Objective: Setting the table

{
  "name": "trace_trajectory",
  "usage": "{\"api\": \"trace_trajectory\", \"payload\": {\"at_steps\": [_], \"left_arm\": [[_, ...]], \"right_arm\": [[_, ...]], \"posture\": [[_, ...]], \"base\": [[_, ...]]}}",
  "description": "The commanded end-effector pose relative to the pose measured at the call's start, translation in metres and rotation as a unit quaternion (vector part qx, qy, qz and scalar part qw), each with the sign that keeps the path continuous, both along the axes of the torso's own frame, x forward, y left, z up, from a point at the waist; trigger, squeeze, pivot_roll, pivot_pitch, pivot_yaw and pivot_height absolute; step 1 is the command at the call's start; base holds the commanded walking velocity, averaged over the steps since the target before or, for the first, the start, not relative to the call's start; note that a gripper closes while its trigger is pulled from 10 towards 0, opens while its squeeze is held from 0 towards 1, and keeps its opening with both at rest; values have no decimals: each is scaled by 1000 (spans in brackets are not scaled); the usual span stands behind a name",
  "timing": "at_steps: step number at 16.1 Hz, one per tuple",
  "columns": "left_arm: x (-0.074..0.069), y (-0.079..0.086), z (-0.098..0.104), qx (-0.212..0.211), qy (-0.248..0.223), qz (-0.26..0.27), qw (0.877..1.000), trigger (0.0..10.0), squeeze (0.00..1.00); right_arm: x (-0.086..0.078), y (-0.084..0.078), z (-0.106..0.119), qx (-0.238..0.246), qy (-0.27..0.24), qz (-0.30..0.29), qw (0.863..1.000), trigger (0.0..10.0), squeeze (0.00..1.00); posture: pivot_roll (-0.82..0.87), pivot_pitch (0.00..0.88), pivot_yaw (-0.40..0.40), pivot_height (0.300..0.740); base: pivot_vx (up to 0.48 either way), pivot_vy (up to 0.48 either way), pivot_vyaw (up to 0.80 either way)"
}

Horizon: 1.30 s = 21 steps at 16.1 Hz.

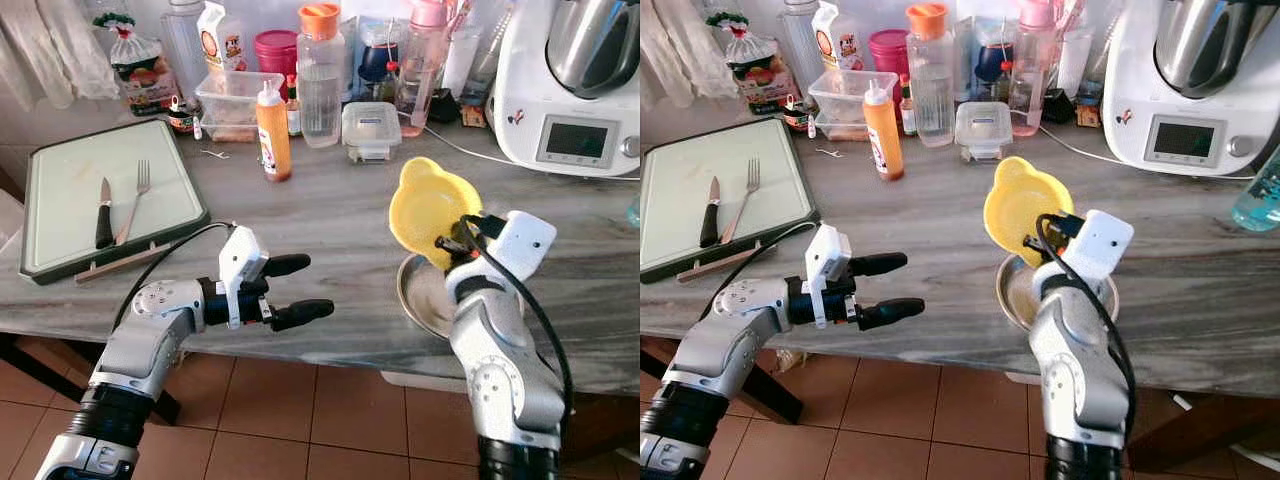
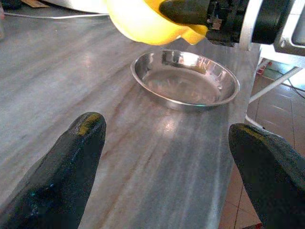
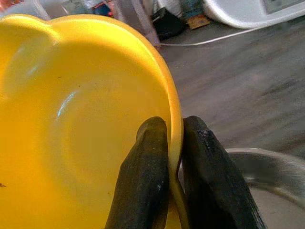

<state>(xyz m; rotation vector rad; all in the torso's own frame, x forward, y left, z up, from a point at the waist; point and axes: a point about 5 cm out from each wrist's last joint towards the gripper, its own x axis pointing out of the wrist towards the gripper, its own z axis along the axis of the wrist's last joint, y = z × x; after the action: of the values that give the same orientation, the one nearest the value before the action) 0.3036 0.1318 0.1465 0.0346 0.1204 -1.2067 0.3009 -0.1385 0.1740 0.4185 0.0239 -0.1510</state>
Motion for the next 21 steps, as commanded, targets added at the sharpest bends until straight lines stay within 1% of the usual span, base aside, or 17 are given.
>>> {"api": "trace_trajectory", "payload": {"at_steps": [1, 3, 4, 7, 8, 9, 11, 12, 14, 21], "left_arm": [[-2, 0, 1, 13, -2, -10, 1000, 10000, 0], [-2, 0, 1, 14, -2, -11, 1000, 10000, 0], [-2, 0, 1, 15, -2, -11, 1000, 10000, 0], [-5, -1, -1, 15, 1, -12, 1000, 10000, 0], [-5, -1, -1, 16, 1, -12, 1000, 10000, 0], [-6, 0, -1, 17, 2, -11, 1000, 10000, 0], [-6, -1, -2, 17, 4, -11, 1000, 10000, 0], [-6, -1, -2, 18, 4, -11, 1000, 10000, 0], [-6, -2, -3, 19, 5, -12, 1000, 10000, 0], [-8, -3, -6, 25, 11, -16, 999, 10000, 0]], "right_arm": [[-4, 20, -11, 53, 27, 17, 998, 10000, 0], [1, 29, -10, 74, 32, 36, 996, 10000, 0], [3, 31, -12, 87, 43, 38, 995, 10000, 0], [8, 35, -18, 97, 73, 36, 992, 10000, 0], [8, 36, -16, 97, 71, 40, 992, 10000, 0], [9, 36, -16, 93, 80, 40, 992, 10000, 0], [8, 35, -17, 103, 87, 38, 990, 10000, 0], [9, 37, -16, 121, 89, 43, 988, 10000, 0], [9, 40, -15, 140, 88, 52, 985, 10000, 0], [10, 43, -14, 160, 95, 54, 981, 10000, 0]], "posture": [[69, 88, 42, 740], [72, 91, 43, 740], [72, 91, 43, 740], [81, 91, 41, 740], [81, 91, 41, 740], [82, 91, 41, 740], [80, 91, 41, 740], [78, 91, 42, 740], [77, 91, 43, 740], [81, 94, 46, 740]], "base": [[0, 0, 0], [0, 0, 0], [0, 0, 0], [0, 0, 0], [0, 0, 0], [0, 0, 0], [0, 0, 0], [0, 0, 0], [0, 0, 0], [0, 0, 0]]}}
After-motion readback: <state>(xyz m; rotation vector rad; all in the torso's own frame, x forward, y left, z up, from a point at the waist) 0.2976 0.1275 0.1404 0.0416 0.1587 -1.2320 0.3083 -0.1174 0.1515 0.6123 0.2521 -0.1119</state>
